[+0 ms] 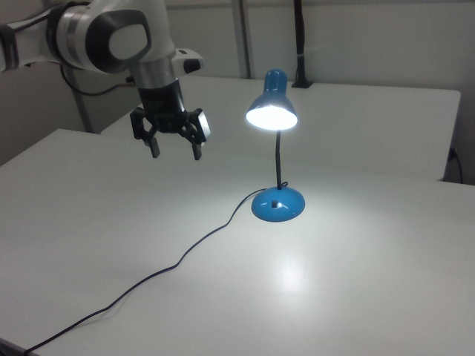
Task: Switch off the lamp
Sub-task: 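Move the gripper down toward the switch on the blue lamp base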
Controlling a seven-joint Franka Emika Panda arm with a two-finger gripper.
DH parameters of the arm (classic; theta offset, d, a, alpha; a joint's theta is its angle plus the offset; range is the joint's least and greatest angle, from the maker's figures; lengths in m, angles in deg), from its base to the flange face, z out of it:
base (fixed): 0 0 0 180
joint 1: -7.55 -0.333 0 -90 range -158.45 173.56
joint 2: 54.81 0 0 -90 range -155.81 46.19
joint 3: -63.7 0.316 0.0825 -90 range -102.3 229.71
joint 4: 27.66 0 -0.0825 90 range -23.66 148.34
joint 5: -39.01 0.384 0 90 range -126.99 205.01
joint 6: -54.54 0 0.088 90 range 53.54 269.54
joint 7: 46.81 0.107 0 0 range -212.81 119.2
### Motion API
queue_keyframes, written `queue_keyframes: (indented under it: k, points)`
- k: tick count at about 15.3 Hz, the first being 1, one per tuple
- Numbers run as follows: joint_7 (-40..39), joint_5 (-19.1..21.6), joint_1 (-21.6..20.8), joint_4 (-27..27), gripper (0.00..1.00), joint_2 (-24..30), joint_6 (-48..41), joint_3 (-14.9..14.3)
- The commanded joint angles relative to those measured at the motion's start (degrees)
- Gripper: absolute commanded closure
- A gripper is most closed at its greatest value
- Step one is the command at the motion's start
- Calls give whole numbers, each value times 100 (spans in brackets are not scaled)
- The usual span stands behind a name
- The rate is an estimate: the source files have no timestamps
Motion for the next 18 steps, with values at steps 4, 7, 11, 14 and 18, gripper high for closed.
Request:
queue_keyframes:
  k: [4,7,11,14,18]
  points:
    - [-832,-287,510,198,1,-762,1756,-42]
    - [-580,-182,695,145,73,-1254,2513,-25]
    - [195,-199,678,136,100,-1896,3725,11]
    - [222,-181,705,-136,100,-2529,4316,11]
    - [678,-172,705,-189,100,-2934,4966,11]
